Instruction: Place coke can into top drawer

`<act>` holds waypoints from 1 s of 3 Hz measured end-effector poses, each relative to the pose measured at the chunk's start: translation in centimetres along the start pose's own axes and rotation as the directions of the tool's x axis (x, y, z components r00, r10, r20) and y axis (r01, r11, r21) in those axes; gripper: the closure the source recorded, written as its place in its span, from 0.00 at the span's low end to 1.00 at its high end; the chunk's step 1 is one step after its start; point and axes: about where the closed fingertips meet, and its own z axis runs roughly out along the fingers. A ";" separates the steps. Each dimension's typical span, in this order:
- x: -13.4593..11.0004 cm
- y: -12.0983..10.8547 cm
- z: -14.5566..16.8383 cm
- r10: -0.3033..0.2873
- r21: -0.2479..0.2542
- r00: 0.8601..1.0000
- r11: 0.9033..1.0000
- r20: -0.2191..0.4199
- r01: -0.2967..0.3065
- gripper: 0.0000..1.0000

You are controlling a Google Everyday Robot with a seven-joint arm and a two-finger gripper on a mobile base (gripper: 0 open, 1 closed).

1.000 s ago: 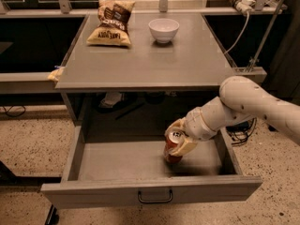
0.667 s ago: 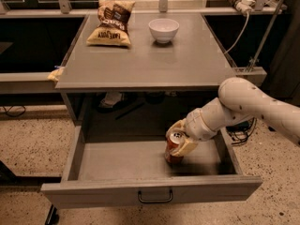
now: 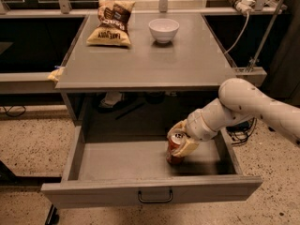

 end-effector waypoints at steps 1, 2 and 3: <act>0.0 0.0 0.0 0.000 0.000 1.000 1.000 0.000 0.000 0.81; 0.0 0.0 0.0 0.000 0.000 1.000 1.000 0.000 0.000 0.58; 0.0 0.0 0.0 0.000 0.000 1.000 1.000 0.000 0.000 0.37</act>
Offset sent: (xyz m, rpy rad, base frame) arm 0.0000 0.0000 0.0000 0.0000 0.0000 0.0000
